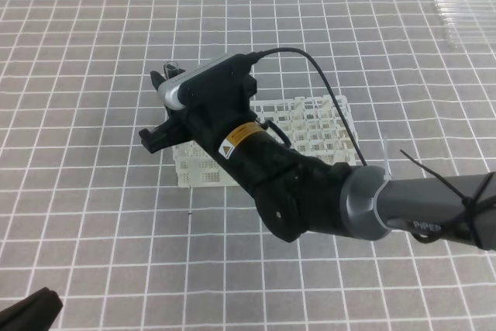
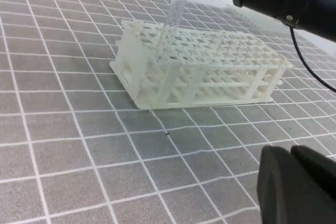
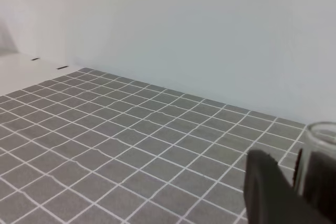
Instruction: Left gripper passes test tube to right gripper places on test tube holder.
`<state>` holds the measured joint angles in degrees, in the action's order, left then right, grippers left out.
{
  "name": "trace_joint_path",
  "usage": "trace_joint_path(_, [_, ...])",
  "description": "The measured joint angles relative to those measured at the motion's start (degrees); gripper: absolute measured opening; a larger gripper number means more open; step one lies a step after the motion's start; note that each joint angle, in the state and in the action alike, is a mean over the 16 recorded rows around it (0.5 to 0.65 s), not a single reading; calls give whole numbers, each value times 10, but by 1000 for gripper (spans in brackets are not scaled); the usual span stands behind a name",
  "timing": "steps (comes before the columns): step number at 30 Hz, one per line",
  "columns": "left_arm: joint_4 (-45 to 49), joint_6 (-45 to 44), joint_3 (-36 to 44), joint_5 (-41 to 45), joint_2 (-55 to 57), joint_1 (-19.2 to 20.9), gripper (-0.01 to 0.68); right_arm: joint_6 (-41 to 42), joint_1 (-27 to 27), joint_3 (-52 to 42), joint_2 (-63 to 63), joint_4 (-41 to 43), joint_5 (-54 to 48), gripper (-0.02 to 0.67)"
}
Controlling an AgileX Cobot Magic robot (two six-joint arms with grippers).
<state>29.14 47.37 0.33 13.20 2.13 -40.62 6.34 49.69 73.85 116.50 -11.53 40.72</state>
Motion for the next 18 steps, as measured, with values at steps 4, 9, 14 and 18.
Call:
trace_joint_path(4, [0,0,-1,1,0,0,0,-1,0,1,0,0,2,84])
trace_joint_path(9, [0,0,0,0,0,0,0,-1,0,2,0,0,-1,84])
trace_joint_path(14, [0,0,0,1,0,0,0,-1,0,2,0,-2,-7,89])
trace_joint_path(18, [0,0,0,0,0,0,-1,-1,0,2,0,-10,-12,115])
